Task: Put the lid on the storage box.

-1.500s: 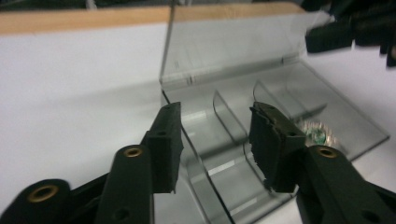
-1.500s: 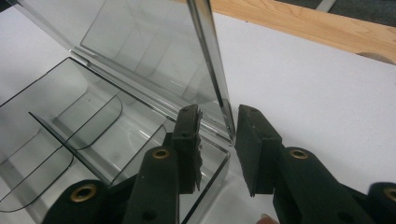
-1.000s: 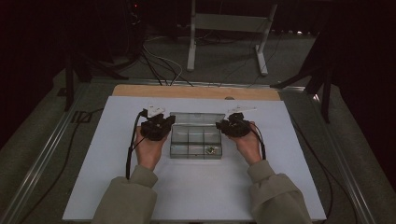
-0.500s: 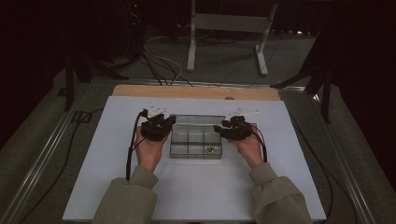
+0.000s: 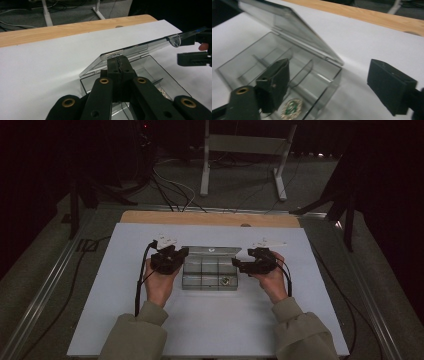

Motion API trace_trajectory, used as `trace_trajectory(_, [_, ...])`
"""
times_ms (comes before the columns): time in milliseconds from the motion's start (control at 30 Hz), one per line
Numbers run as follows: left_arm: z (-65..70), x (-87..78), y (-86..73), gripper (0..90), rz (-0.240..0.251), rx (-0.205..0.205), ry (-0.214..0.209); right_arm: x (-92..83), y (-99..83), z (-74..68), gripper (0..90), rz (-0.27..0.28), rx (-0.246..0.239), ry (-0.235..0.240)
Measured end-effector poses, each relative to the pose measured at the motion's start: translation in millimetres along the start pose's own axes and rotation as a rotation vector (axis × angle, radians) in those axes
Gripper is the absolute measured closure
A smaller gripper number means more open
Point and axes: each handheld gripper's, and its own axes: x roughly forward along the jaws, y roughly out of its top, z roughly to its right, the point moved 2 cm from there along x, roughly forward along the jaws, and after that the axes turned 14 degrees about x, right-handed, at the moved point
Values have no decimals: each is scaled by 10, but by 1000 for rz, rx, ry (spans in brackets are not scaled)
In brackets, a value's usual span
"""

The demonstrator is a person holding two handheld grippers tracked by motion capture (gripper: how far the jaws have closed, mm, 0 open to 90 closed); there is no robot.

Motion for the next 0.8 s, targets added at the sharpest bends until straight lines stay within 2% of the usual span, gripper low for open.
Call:
trace_trajectory(67, [1, -3, -18, 900, -1, 0, -5, -51, -18, -26, 78, 0, -11, 2])
trace_trajectory(167, [4, -9, -32, 900, -1, -7, -6, -88, -27, -38, 41, 2, -14, 12])
trace_trajectory(267, [9, -20, -49, 900, -1, -10, -10, -152, -46, -48, 0, 12, -30, 3])
trace_trajectory(467, [16, -31, -86, 900, -3, -13, -20, -272, -75, -18, 0, 57, -48, -36])
trace_trajectory(600, [14, -50, -110, 900, -1, -17, -22, -344, -98, 9, 0, 76, -50, -34])
trace_trajectory(700, [26, -61, -127, 900, 1, -20, -28, -441, -144, 50, 0, 99, -79, -53])
trace_trajectory(800, [37, -60, -145, 900, 0, -20, -31, -499, -170, 91, 0, 113, -93, -34])
